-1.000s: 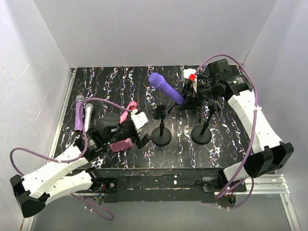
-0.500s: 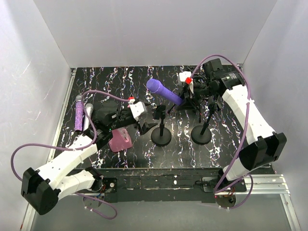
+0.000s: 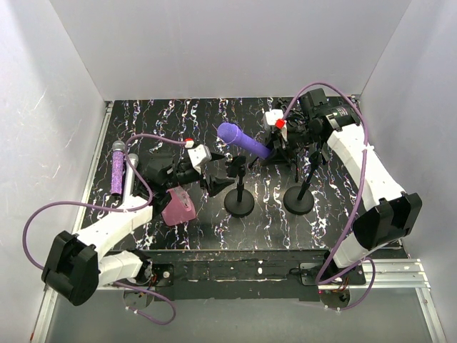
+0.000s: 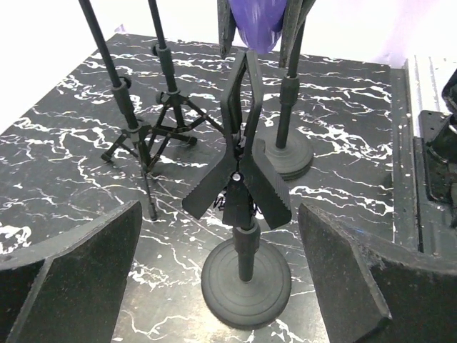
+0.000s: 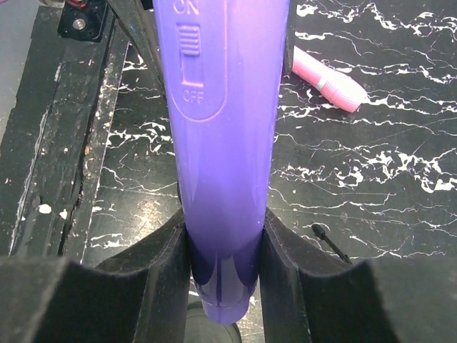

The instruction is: Attach the microphones to the stand

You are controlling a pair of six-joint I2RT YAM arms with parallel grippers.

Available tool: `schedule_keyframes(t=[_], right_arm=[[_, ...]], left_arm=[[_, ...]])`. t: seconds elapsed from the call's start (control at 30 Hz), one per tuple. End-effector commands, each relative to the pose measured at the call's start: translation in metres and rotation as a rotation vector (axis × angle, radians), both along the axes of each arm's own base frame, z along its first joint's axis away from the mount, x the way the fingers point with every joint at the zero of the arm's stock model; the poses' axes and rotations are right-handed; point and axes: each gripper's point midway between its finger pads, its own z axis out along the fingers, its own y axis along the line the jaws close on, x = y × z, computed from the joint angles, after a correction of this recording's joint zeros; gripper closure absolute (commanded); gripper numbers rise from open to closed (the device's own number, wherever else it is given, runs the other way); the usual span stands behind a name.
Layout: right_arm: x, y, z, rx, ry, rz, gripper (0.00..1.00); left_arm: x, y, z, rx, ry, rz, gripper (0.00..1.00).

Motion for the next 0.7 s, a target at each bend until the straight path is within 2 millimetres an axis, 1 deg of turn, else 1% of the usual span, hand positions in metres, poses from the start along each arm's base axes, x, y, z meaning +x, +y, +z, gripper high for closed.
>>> schedule_keyframes(t=[0.0, 0.27, 0.3, 0.43, 0.67], right_arm=[[-0.002, 0.000, 0.008, -0.005, -0.051, 0.031, 0.99], [0.007, -0.004, -0.006, -0.112, -0.099, 0.016, 0.99], [0.008, -0.004, -0.006, -0.121, -0.106, 0.013, 0.99], [0.013, -0.007, -0.004, -0.147, -0.127, 0.002, 0.99], [0.019, -0.011, -0.006, -0.187, -0.158, -0.016, 0.99]], left_arm=[[-0.005, -0.006, 0.016, -0.067, -0.007, -0.055, 0.11], [-0.002, -0.008, 0.013, -0.083, 0.006, -0.061, 0.14], [-0.002, -0.009, 0.011, -0.092, 0.041, -0.064, 0.15], [0.000, -0.012, 0.010, -0.099, 0.053, -0.071, 0.21], [0.002, -0.013, 0.008, -0.105, 0.065, -0.068, 0.26]])
